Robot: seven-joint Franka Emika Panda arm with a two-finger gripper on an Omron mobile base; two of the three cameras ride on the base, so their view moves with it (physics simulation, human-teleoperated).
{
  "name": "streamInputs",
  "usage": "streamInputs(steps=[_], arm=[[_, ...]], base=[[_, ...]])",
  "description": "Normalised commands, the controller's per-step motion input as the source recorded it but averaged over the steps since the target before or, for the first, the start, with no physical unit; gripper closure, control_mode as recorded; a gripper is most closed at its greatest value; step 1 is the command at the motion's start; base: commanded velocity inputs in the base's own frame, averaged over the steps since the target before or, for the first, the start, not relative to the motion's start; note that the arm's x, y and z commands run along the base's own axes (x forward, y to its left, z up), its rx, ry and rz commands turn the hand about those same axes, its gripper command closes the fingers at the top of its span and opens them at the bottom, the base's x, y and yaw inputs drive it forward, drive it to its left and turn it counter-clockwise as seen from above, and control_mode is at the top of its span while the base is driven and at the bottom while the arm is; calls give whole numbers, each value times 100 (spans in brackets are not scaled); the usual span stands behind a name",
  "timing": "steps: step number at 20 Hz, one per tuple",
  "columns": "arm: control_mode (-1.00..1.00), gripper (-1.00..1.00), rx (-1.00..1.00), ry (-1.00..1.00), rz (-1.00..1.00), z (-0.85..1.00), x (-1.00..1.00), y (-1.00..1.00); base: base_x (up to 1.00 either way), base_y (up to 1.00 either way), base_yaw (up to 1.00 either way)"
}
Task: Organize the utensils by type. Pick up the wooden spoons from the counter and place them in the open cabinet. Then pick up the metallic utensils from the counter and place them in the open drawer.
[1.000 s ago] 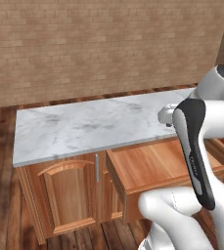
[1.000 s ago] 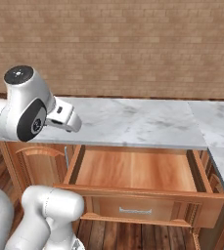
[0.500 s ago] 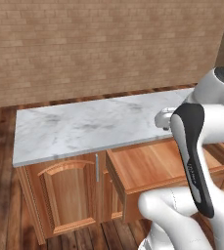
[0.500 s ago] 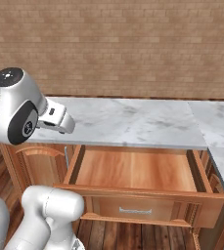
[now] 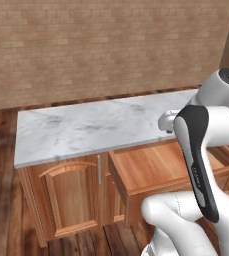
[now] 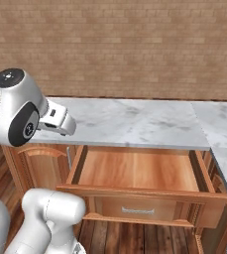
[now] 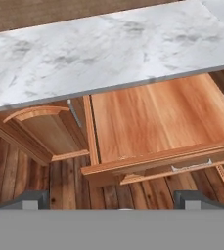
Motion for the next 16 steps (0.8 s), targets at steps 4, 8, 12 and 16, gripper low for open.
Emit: streamInputs(steps=[4,8,12,16], arm=[[100,-100,0,0,0,0,0,0],[100,-100,0,0,0,0,0,0],[100,-100,0,0,0,0,0,0],[100,-100,0,0,0,0,0,0]], base=[[-74,5,0],[-84,0,0],[-51,0,0],[-26,0,0]])
